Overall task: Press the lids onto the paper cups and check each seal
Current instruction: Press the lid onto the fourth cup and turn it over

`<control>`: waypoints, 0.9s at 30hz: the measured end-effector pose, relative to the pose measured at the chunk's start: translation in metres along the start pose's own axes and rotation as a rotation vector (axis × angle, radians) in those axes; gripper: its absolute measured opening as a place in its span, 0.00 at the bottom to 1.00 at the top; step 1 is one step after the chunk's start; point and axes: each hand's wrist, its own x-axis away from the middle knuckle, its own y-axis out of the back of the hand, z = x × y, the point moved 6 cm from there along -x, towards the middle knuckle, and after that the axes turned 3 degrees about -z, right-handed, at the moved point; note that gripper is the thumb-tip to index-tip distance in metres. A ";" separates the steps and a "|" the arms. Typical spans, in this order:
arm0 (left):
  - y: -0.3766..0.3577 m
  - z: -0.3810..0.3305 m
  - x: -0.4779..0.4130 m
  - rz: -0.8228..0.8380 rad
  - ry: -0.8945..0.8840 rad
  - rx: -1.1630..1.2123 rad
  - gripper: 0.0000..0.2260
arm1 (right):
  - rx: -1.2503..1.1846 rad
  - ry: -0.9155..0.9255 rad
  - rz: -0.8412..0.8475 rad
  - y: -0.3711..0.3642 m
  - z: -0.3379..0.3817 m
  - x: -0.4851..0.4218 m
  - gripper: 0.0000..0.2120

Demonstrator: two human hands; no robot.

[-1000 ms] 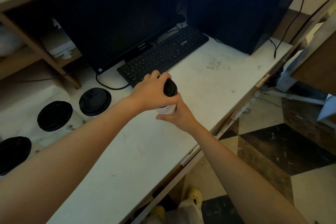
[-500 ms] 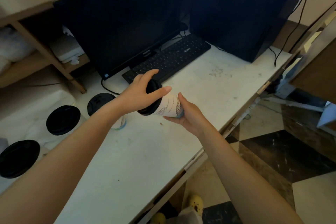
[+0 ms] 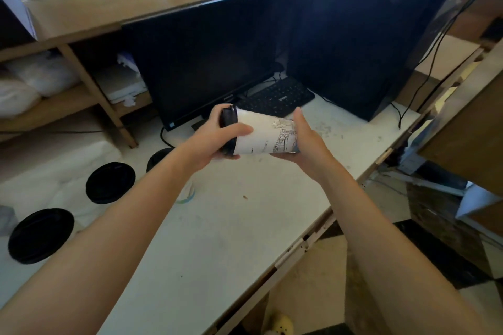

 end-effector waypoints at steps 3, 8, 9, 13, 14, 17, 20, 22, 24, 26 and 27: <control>0.002 -0.020 0.007 -0.032 -0.235 -0.177 0.24 | 0.167 -0.097 0.124 0.000 0.016 0.004 0.26; 0.007 -0.044 0.014 0.058 -0.481 -0.228 0.33 | 0.079 0.002 0.136 0.000 0.040 0.003 0.24; 0.009 -0.044 0.013 0.092 -0.464 -0.205 0.35 | 0.060 0.039 0.124 0.000 0.043 0.003 0.24; 0.012 -0.029 0.004 0.223 -0.146 0.206 0.30 | 0.066 0.189 0.125 -0.001 0.050 0.011 0.14; 0.012 -0.027 0.003 0.247 -0.060 0.291 0.23 | 0.063 0.216 0.135 -0.001 0.052 0.013 0.13; 0.010 -0.022 0.003 0.284 0.091 0.318 0.21 | 0.084 0.295 0.208 -0.003 0.058 0.017 0.15; 0.009 -0.023 0.001 0.233 0.140 0.313 0.13 | 0.124 0.355 0.299 -0.006 0.066 0.020 0.20; 0.010 -0.027 -0.001 0.173 0.114 0.347 0.08 | 0.104 0.348 0.297 -0.007 0.067 0.018 0.23; 0.011 -0.033 -0.004 0.125 0.014 0.324 0.10 | -0.027 0.261 0.250 -0.005 0.064 0.012 0.23; 0.011 -0.038 -0.004 0.083 -0.098 0.277 0.14 | -0.133 0.133 0.188 -0.007 0.055 0.007 0.21; 0.012 -0.040 -0.003 0.057 -0.146 0.244 0.16 | -0.104 0.083 0.158 -0.008 0.051 0.006 0.22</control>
